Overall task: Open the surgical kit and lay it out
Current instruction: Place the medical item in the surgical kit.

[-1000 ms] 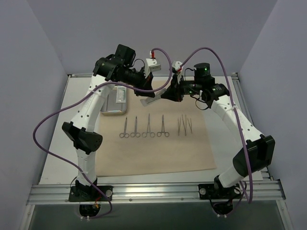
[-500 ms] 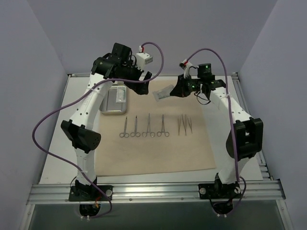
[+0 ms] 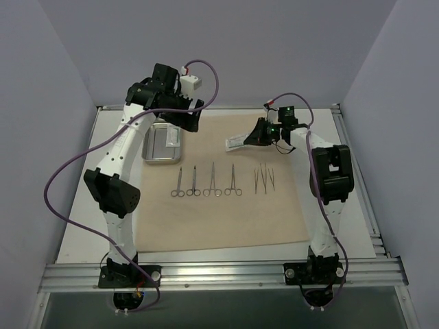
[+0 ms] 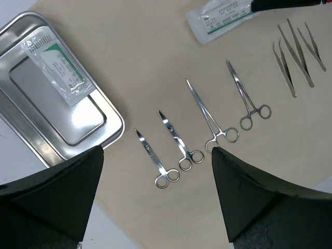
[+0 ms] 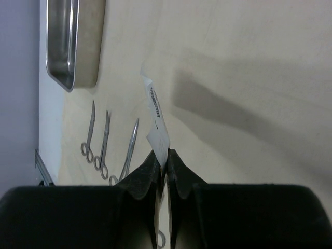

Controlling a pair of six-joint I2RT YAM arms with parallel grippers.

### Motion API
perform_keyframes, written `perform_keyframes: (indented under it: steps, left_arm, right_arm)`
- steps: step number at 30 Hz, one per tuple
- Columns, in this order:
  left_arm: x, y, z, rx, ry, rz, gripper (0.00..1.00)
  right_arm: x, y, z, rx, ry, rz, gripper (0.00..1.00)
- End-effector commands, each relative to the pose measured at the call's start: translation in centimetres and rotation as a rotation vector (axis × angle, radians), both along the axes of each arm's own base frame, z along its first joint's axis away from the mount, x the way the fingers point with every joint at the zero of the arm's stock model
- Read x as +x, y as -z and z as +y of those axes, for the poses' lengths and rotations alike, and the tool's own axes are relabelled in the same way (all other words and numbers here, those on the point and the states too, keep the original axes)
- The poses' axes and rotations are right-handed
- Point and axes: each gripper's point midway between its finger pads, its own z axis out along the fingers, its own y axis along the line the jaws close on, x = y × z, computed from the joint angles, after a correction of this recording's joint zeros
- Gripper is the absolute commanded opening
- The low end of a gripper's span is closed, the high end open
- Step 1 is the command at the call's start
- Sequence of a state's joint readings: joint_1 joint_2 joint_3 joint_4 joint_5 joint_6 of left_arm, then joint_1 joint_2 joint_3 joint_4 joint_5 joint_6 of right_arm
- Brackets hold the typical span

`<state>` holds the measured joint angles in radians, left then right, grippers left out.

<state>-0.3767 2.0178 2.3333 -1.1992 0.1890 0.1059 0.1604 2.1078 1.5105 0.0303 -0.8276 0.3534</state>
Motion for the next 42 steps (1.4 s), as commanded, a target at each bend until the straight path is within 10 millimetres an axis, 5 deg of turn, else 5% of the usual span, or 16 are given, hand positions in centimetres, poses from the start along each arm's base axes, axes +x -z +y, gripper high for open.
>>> perform_keyframes:
  steps: [1, 13, 18, 25, 27, 29, 32, 35, 42]
  left_arm:
    - [0.0, -4.2, 0.3, -0.045, -0.028, -0.122, 0.94]
    - [0.2, -4.0, 0.5, -0.041, -0.037, -0.120, 0.94]
    - [0.2, -4.0, 0.4, -0.044, -0.035, -0.121, 0.94]
    - [0.9, -3.4, 1.3, -0.006, -0.087, -0.126, 0.94]
    - [1.7, -2.7, 2.7, 0.042, -0.151, -0.131, 0.95]
    - [2.7, -1.7, 3.7, 0.060, -0.209, -0.119, 1.00]
    - [4.7, 0.3, 6.4, 0.098, -0.309, -0.096, 0.77]
    - [6.9, 3.0, 8.9, 0.134, -0.372, -0.064, 0.65]
    - [11.3, 11.6, 10.7, 0.105, -0.471, 0.071, 0.71]
  right_arm:
    - [1.8, 0.6, -0.6, 0.076, 0.061, 0.026, 0.00]
    - [3.7, 4.2, -2.3, 0.050, 0.107, 0.115, 0.00]
    - [3.8, 5.3, -3.1, 0.010, 0.115, 0.140, 0.27]
    - [3.5, 4.8, -5.0, -0.104, 0.135, 0.153, 0.42]
    - [3.7, 4.2, -5.9, -0.136, 0.167, 0.150, 0.54]
    - [4.3, 3.1, -7.0, -0.179, 0.198, 0.118, 0.62]
    - [5.3, 1.3, -8.8, -0.254, 0.270, 0.065, 0.65]
    - [5.9, -1.6, -9.3, -0.273, 0.302, -0.003, 0.65]
    - [4.4, -4.7, -9.4, -0.281, 0.337, -0.075, 0.64]
